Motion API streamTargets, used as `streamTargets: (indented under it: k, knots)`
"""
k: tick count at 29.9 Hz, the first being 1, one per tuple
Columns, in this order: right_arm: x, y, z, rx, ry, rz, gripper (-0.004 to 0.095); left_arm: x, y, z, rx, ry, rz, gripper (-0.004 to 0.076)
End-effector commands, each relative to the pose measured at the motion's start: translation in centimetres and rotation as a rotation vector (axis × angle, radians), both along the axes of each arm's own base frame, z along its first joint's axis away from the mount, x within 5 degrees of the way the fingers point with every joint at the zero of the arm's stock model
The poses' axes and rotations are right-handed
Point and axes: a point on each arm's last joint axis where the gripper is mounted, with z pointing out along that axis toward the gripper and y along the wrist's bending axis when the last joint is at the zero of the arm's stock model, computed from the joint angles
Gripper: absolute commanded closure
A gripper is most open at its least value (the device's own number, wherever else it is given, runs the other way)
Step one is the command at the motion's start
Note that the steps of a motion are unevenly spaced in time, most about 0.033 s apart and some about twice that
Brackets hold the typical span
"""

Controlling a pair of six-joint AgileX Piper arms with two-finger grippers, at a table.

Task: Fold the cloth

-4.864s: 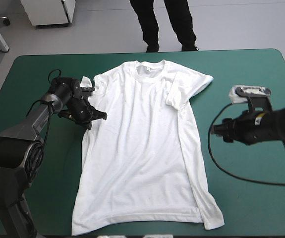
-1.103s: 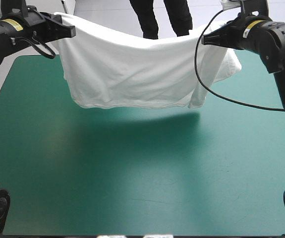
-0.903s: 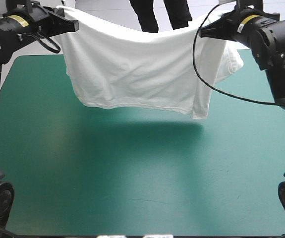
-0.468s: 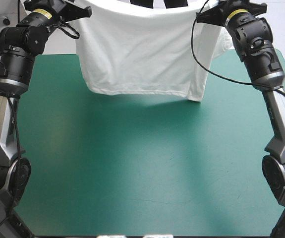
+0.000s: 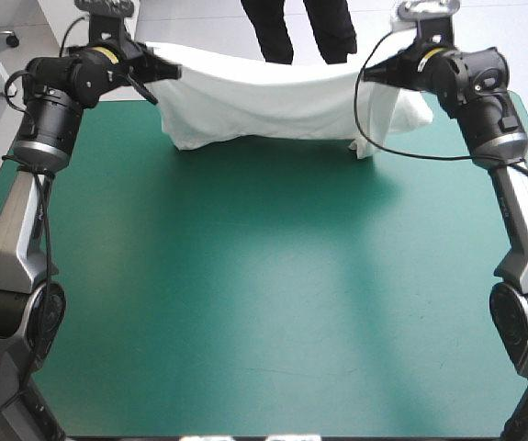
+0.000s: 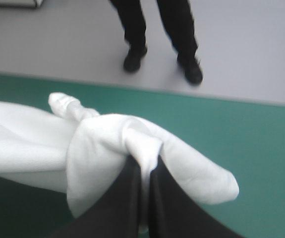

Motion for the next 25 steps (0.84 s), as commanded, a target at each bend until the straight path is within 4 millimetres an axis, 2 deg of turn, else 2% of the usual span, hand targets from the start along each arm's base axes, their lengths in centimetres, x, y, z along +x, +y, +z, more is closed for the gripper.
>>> streamTargets:
  k: [1, 4, 6, 15, 19, 25]
  knots:
    - [-1.6, -0.4, -0.5, 0.005, 0.076, 0.019, 0.0925, -1.7, 0.1, -0.2, -0.009, 0.056, -0.002, 0.0733]
    - [-2.1, -0.2, -4.0, -0.004, 0.23, 0.032, 0.0925, -2.4, 0.0, -3.3, -0.013, 0.203, -0.014, 0.0733]
    - [-2.8, -0.2, -5.5, -0.013, 0.292, 0.042, 0.0925, -3.2, 0.0, -5.2, -0.009, 0.277, -0.019, 0.0733]
    - [-6.9, -0.3, -9.8, 0.011, 0.457, 0.089, 0.0925, -8.7, 1.0, -11.7, 0.027, 0.481, -0.011, 0.0733]
    - [-9.4, -0.8, -11.2, 0.009, 0.491, 0.084, 0.0925, -11.7, 1.5, -13.3, 0.031, 0.53, -0.009, 0.0733]
    - [-12.9, -1.2, -12.1, 0.054, 0.527, 0.084, 0.0925, -15.2, 2.0, -14.6, 0.003, 0.562, -0.009, 0.0733]
